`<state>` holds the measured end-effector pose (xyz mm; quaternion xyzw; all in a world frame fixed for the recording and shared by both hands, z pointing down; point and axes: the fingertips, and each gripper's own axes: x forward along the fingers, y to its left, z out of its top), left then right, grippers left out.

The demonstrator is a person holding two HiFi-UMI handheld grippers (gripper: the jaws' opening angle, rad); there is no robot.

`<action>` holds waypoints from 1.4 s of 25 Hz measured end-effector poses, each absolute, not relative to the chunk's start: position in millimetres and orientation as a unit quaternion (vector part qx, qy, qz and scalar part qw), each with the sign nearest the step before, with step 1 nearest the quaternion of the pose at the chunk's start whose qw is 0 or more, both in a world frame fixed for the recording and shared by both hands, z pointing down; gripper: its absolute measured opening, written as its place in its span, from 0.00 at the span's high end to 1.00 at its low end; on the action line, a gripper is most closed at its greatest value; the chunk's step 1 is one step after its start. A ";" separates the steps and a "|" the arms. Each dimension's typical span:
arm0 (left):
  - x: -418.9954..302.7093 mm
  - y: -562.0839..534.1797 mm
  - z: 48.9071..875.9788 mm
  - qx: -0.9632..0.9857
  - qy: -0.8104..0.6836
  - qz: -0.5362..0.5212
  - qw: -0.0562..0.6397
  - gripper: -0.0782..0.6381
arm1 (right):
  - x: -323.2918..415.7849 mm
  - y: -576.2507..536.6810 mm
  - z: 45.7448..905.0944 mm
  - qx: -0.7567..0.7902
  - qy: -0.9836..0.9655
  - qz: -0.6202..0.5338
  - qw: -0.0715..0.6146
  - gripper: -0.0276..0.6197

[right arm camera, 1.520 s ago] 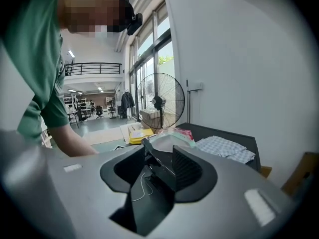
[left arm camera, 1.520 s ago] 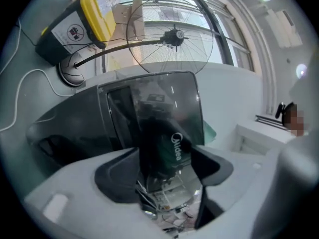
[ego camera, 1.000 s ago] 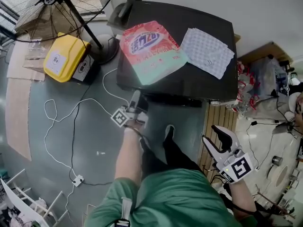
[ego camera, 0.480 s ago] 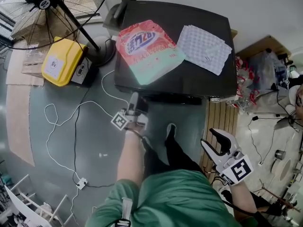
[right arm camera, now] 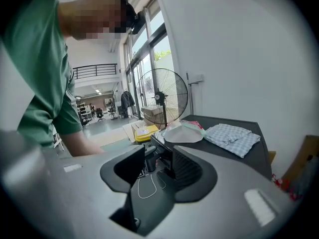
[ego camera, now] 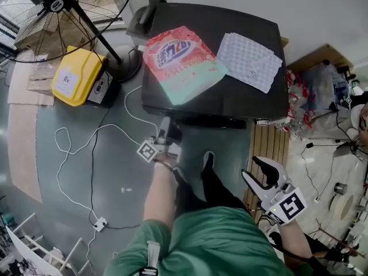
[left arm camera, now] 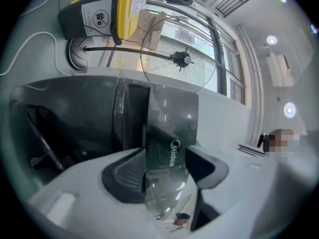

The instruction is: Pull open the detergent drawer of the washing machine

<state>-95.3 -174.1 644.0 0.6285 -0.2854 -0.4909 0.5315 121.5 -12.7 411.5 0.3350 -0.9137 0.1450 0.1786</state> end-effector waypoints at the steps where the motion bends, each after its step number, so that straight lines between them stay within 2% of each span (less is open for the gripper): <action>1: -95.7 -169.6 646.9 0.628 -0.286 -0.490 0.532 0.55 | 121.0 -11.9 411.6 0.334 -0.914 0.145 0.179 0.71; 4: -92.1 -168.9 650.9 0.639 -0.288 -0.472 0.534 0.57 | 121.5 -9.8 415.3 0.332 -0.914 0.146 0.183 0.71; 5: -89.3 -172.0 650.7 0.643 -0.286 -0.466 0.536 0.47 | 121.8 -9.4 417.2 0.332 -0.913 0.147 0.185 0.71; 6: -86.9 -174.7 649.4 0.644 -0.282 -0.465 0.537 0.44 | 121.8 -8.8 418.5 0.332 -0.913 0.148 0.185 0.71; 10: -81.5 -178.7 639.0 0.645 -0.255 -0.486 0.532 0.40 | 115.8 -0.4 417.5 0.322 -0.917 0.149 0.184 0.71; 16: -66.9 -183.1 632.6 0.657 -0.249 -0.481 0.525 0.40 | 128.0 5.5 420.6 0.328 -0.912 0.157 0.188 0.71; 26: -67.5 -170.6 640.4 0.641 -0.261 -0.492 0.528 0.52 | 131.0 15.1 425.7 0.328 -0.911 0.164 0.186 0.71; 30: -66.4 -167.4 643.8 0.649 -0.267 -0.477 0.530 0.53 | 137.4 9.2 423.3 0.339 -0.909 0.166 0.178 0.71; 35: -73.4 -157.6 652.0 0.649 -0.282 -0.447 0.546 0.45 | 128.3 1.9 425.3 0.340 -0.911 0.173 0.160 0.71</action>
